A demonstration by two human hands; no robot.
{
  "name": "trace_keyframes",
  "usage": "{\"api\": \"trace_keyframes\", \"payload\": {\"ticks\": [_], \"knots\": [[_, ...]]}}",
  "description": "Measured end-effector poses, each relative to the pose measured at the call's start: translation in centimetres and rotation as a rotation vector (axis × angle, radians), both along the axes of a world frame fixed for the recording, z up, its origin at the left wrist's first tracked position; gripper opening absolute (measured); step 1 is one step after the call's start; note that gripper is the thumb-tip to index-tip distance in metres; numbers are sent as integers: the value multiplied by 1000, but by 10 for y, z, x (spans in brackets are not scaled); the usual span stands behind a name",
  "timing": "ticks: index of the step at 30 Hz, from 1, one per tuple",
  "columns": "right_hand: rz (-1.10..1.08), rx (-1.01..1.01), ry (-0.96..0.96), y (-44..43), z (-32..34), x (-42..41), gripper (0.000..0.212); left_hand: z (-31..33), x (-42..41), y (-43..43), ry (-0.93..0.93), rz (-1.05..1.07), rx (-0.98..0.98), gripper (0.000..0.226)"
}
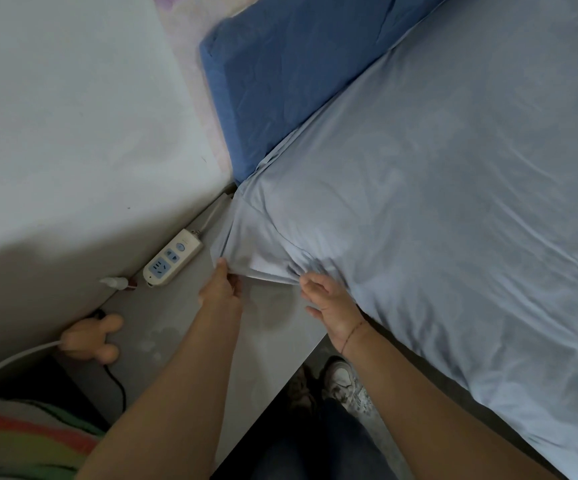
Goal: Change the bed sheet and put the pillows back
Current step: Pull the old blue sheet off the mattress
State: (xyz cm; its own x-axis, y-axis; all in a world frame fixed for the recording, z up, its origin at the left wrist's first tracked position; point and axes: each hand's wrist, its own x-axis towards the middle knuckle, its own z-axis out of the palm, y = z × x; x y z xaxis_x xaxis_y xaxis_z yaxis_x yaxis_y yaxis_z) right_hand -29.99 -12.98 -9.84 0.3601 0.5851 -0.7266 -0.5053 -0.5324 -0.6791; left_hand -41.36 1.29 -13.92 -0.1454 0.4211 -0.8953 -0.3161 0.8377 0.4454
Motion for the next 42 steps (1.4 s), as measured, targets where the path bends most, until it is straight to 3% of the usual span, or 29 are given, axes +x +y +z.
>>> {"api": "trace_keyframes", "payload": {"ticks": [4, 6, 10, 12, 15, 18, 21, 27, 31, 35, 38, 42], "knots": [[-8, -33, 50, -9, -4, -10, 23, 2, -4, -4, -4, -35, 45, 22], [-44, -38, 100, -13, -5, -13, 16, 6, -4, -3, 16, -96, 57, 19], [-123, -69, 198, -19, -7, -19, 39, 14, -14, 13, 9, -129, 81, 22], [-172, -68, 280, -17, -4, -24, 40, 15, -22, 27, 7, -147, 108, 30], [-468, -18, 479, -12, 4, -29, 19, 11, -28, 43, 19, -187, 115, 35], [-841, -2, 608, -25, 6, -27, 24, 8, -28, 45, 38, -186, 62, 39], [-1037, 18, 651, -48, 6, -26, 24, 9, -21, 41, 13, -141, 42, 40], [-926, 117, 732, -58, 12, -34, 16, 24, -7, 20, -161, -33, 66, 36], [-820, 110, 677, -42, 8, -40, 17, 37, 17, -26, -372, -287, 44, 56], [-763, 100, 619, -38, 6, -40, 17, 28, 30, -70, -329, -588, -61, 44], [-764, 63, 599, -44, 8, -40, 20, 29, 34, -85, -275, -764, -17, 15], [-833, -16, 624, -53, 3, -44, 28, 40, 25, -82, -287, -657, 25, 14]]}}
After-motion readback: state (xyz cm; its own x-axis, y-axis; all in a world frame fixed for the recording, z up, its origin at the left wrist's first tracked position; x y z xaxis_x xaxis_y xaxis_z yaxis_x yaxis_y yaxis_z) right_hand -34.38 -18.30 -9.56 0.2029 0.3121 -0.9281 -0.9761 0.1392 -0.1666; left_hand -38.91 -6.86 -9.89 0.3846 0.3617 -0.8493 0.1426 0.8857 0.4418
